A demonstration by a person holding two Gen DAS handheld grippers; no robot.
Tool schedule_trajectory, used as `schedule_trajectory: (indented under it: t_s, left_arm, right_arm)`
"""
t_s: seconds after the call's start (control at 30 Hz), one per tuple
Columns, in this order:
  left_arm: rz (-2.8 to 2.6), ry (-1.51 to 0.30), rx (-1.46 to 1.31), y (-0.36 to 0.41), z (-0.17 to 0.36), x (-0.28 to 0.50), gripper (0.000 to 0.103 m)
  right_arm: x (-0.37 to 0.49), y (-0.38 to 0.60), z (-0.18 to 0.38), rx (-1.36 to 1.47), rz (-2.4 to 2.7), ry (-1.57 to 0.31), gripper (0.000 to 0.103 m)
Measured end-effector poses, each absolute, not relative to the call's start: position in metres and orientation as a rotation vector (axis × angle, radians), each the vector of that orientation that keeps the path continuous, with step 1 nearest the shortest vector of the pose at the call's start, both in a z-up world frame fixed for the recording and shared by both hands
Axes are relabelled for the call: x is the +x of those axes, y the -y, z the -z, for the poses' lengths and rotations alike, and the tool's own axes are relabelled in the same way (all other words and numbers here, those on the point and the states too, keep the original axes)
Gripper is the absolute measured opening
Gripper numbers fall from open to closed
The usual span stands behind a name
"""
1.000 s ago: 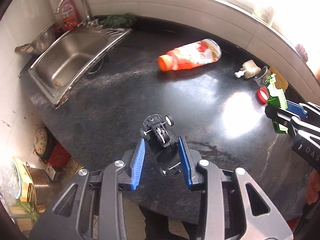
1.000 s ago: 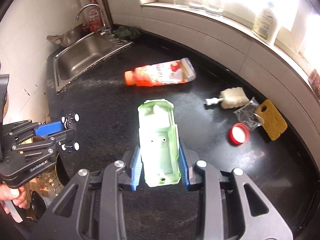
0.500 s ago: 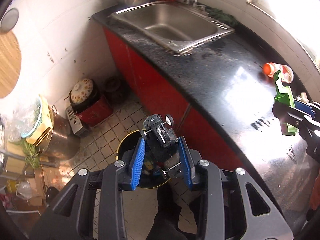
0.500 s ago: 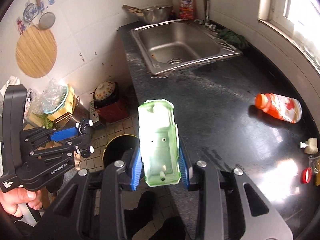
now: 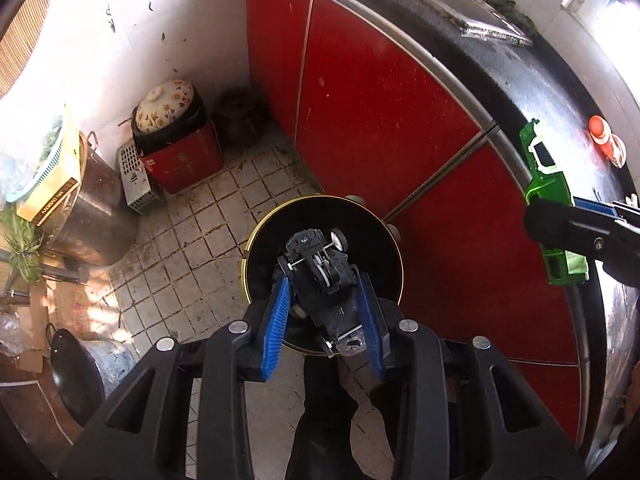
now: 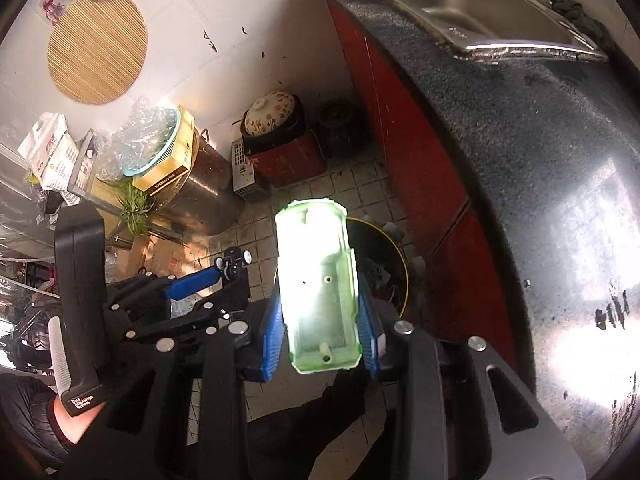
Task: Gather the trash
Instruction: 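Carry the car chassis and green part with both tools over the bin, then open both tools to drop the chassis and green part into the bin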
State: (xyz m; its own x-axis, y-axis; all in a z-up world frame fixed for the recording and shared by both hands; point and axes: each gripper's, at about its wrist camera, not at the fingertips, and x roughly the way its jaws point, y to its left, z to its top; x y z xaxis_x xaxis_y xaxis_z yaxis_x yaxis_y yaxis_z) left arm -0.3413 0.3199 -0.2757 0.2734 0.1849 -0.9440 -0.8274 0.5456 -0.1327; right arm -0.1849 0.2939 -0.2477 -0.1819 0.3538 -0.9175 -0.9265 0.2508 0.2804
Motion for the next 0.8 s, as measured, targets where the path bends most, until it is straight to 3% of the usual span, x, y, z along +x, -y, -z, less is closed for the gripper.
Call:
schedule_trajectory:
  t_s: [0.17, 0.4, 0.43, 0.47, 0.5, 0.53, 0.8]
  left_arm:
    - [-0.697, -1.125, -0.749, -0.322, 0.321, -0.345, 0.034]
    - [-0.669, -1.121, -0.754, -0.329, 0.336, -0.347, 0.034]
    - [-0.673, -1.124, -0.744, -0.33, 0.337, -0.346, 0.04]
    - [-0.668, -1.127, -0.746, -0.33, 0.338, -0.345, 0.056]
    - [-0.667, -1.12, -0.754, -0.331, 0.337, -0.346, 0.065]
    - [-0.674, -1.101, -0.762, -0.332, 0.335, -0.348, 0.075]
    - [-0.707, -1.082, -0.78, -0.334, 0.316, -0.351, 0.079]
  right_arm:
    - [-0.189, -0.307, 0.278, -0.659, -1.257, -1.281, 0.033]
    - [-0.188, -0.317, 0.287, -0.658, -1.251, -1.283, 0.035]
    - [-0.188, -0.318, 0.288, -0.658, -1.252, -1.291, 0.044]
    - [-0.186, -0.318, 0.287, -0.653, -1.25, -1.293, 0.053]
    - [-0.184, -0.317, 0.285, -0.642, -1.249, -1.288, 0.07]
    - [-0.183, -0.314, 0.282, -0.629, -1.253, -1.279, 0.072]
    - [-0.17, -0.303, 0.253, -0.607, -1.264, -1.256, 0.073]
